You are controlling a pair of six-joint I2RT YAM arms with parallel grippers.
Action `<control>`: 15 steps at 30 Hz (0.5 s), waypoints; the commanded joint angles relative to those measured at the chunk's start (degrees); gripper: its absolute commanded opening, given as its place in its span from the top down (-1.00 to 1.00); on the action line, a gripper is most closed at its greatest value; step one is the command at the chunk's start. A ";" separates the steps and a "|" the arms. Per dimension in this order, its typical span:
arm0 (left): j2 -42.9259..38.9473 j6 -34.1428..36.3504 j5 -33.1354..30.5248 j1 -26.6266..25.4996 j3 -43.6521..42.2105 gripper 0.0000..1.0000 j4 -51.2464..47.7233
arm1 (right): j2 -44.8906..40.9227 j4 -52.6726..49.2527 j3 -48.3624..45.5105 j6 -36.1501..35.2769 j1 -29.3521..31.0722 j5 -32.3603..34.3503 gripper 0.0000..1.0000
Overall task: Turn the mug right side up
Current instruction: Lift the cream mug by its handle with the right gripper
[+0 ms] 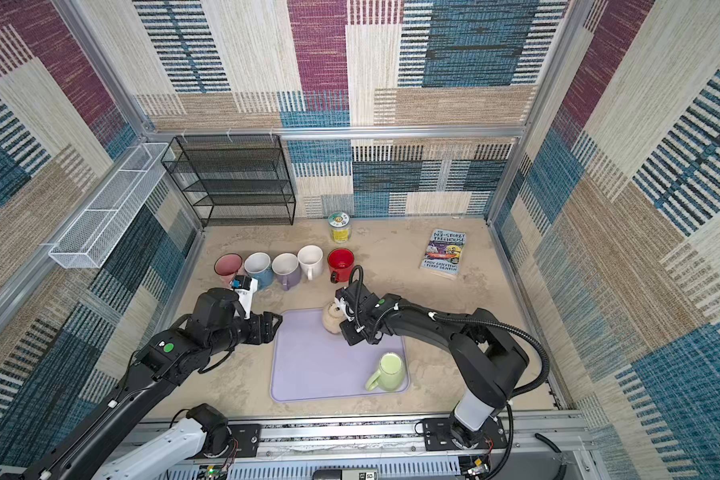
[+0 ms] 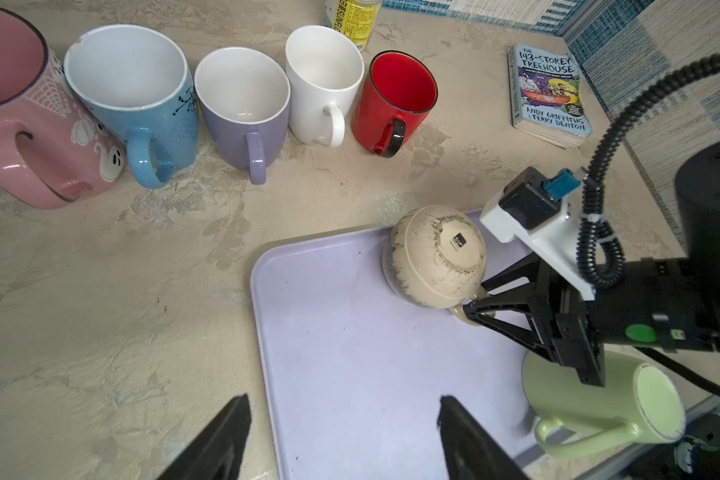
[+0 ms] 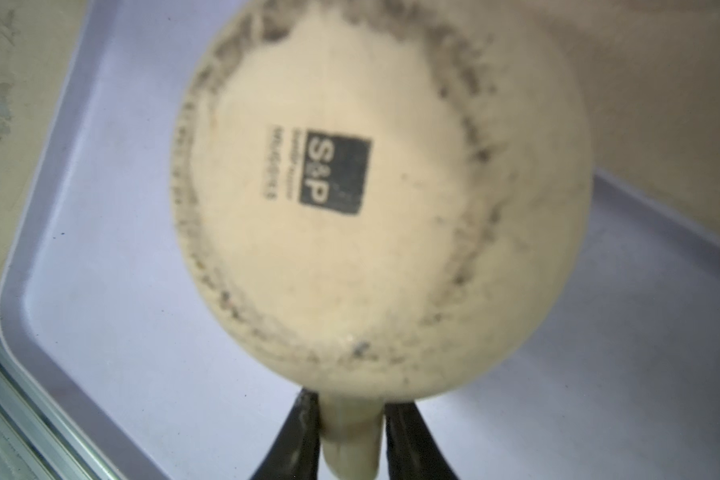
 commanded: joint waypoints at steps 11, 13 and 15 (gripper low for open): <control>-0.52 0.08 0.12 0.03 -0.08 -0.52 0.79 | 0.92 -2.53 2.10 0.78 0.28 3.02 0.43; -0.55 0.09 0.18 0.03 -0.05 -0.52 0.71 | 1.21 -2.68 2.12 0.54 0.32 3.24 0.52; -0.68 -0.03 0.11 0.03 -0.05 -0.53 0.76 | 1.32 -2.80 2.12 0.67 0.35 3.40 0.66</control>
